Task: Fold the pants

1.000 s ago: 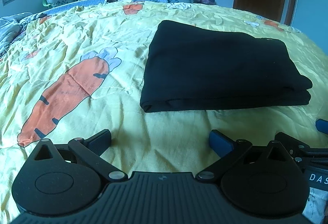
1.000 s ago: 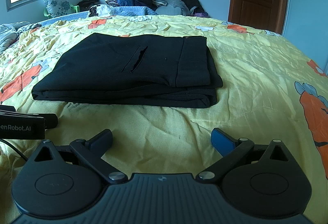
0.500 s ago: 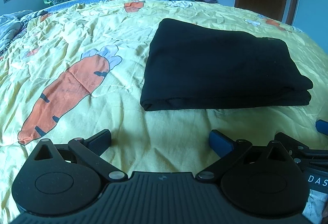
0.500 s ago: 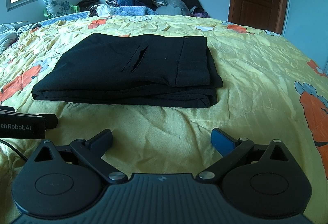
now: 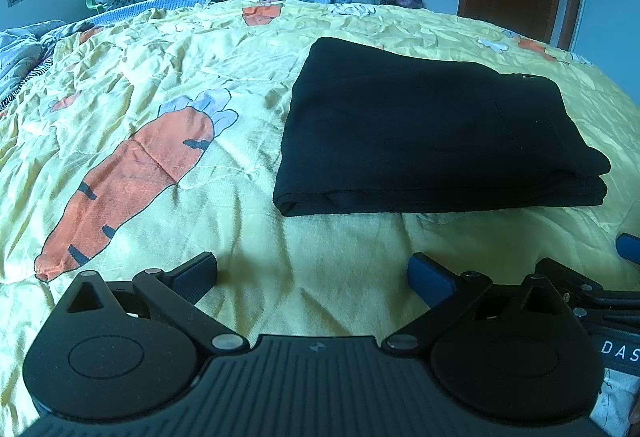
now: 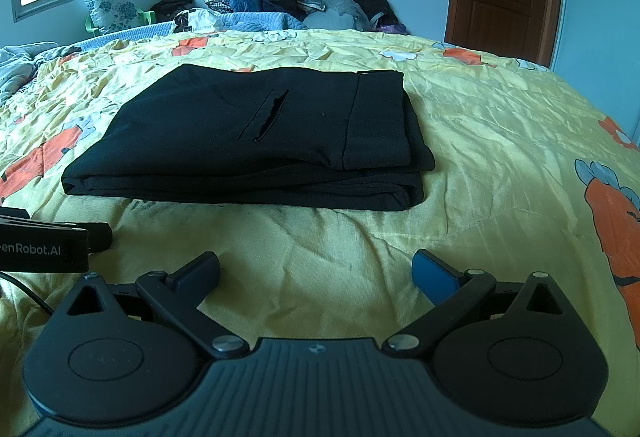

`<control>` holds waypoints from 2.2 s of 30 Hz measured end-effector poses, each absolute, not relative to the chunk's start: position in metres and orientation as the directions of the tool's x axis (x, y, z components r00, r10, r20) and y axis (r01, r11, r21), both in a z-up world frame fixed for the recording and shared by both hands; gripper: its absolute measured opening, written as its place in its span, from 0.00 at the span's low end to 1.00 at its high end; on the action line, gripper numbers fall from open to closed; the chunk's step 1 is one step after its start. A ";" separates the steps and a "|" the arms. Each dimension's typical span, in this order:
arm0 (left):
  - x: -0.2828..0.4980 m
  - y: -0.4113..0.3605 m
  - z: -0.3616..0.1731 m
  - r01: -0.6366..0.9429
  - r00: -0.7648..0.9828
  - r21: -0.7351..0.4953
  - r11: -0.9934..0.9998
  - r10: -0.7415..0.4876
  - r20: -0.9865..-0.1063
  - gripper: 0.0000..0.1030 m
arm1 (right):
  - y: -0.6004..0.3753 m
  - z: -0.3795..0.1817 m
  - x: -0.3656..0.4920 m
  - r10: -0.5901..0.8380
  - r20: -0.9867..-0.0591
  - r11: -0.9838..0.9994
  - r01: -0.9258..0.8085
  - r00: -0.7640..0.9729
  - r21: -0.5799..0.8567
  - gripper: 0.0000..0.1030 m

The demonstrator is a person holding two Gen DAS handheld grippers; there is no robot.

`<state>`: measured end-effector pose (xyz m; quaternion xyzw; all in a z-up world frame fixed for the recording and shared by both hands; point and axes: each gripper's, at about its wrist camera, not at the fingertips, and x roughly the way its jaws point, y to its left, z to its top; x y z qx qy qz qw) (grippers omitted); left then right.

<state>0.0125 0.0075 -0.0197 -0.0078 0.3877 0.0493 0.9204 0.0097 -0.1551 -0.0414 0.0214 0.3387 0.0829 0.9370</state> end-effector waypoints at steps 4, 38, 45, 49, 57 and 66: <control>0.013 0.008 -0.020 -0.097 0.695 0.024 0.995 0.085 -0.714 1.00 | -0.155 -0.041 0.010 0.170 -0.631 0.985 -0.141 0.757 0.096 1.00; 0.003 0.004 -0.025 -0.102 0.743 0.020 0.995 0.090 -0.664 1.00 | -0.155 -0.041 0.009 0.169 -0.631 0.985 -0.140 0.757 0.096 1.00; 0.000 0.003 -0.027 -0.110 0.758 0.024 0.994 0.099 -0.645 1.00 | -0.155 -0.041 0.010 0.170 -0.631 0.985 -0.140 0.757 0.097 1.00; -0.001 0.004 -0.027 -0.113 0.762 0.023 0.993 0.101 -0.640 1.00 | -0.155 -0.042 0.009 0.170 -0.631 0.985 -0.140 0.757 0.097 1.00; -0.003 0.003 -0.028 -0.120 0.769 0.029 0.992 0.111 -0.629 1.00 | -0.155 -0.042 0.010 0.170 -0.631 0.985 -0.140 0.757 0.097 1.00; -0.003 0.003 -0.028 -0.116 0.771 0.032 0.993 0.110 -0.627 1.00 | -0.151 -0.040 0.010 0.133 -0.635 0.991 -0.091 0.761 0.097 1.00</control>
